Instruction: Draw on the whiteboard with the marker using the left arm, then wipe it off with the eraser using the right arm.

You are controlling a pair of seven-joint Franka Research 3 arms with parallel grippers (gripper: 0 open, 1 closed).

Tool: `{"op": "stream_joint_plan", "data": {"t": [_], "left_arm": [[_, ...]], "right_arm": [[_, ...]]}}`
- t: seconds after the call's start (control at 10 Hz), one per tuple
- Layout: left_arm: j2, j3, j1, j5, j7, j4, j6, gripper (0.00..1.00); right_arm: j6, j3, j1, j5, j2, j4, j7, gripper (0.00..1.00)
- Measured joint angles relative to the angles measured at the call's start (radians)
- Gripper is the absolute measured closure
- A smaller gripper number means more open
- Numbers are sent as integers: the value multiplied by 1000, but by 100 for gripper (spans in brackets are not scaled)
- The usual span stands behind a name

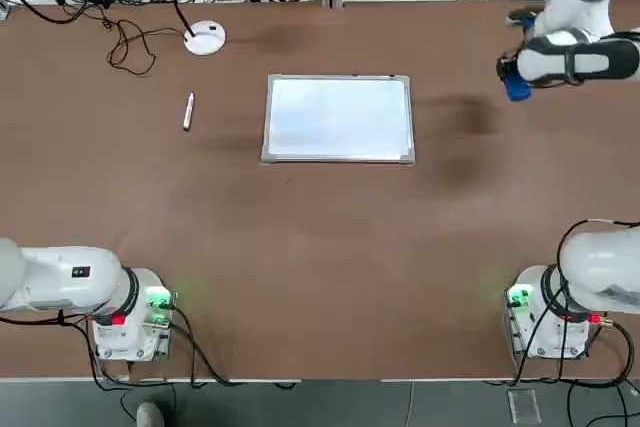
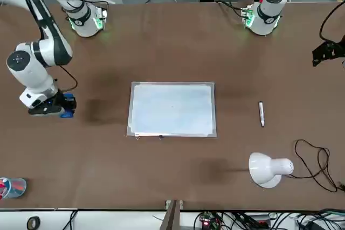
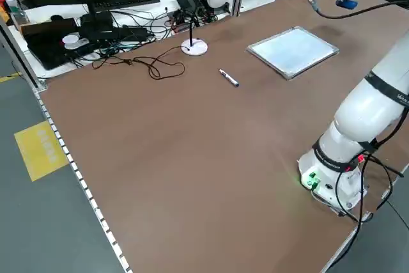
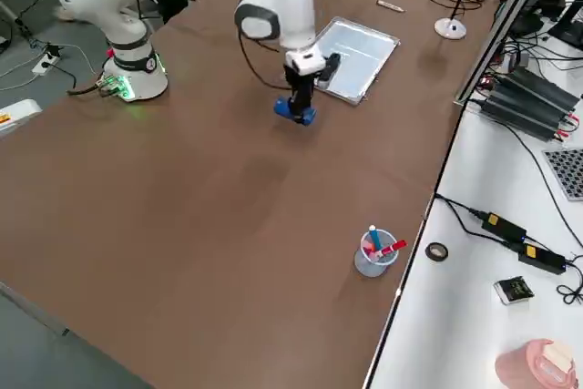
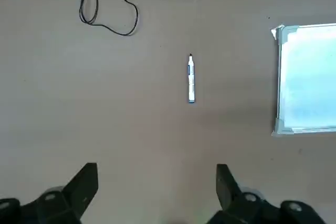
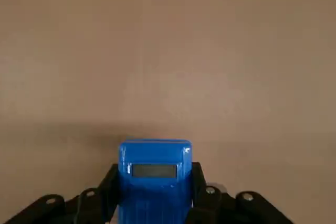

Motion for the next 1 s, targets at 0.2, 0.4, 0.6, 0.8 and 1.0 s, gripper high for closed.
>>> {"op": "stream_joint_plan", "data": {"t": [0.2, 0.4, 0.6, 0.8, 1.0], "left_arm": [[0, 0, 0, 0, 0, 0, 0, 0], [0, 0, 0, 0, 0, 0, 1, 0], [1, 0, 0, 0, 0, 0, 1, 0], [3, 0, 0, 0, 0, 0, 1, 0], [4, 0, 0, 0, 0, 0, 1, 0]], "right_arm": [[72, 0, -39, 0, 15, -33, -1, 43], [130, 0, -59, 0, 57, -45, -2, 43], [187, -1, -64, -1, 120, -47, -3, 43], [226, -12, -65, -13, 170, -46, -5, 43], [250, -28, -67, -30, 197, -46, -7, 43]]}}
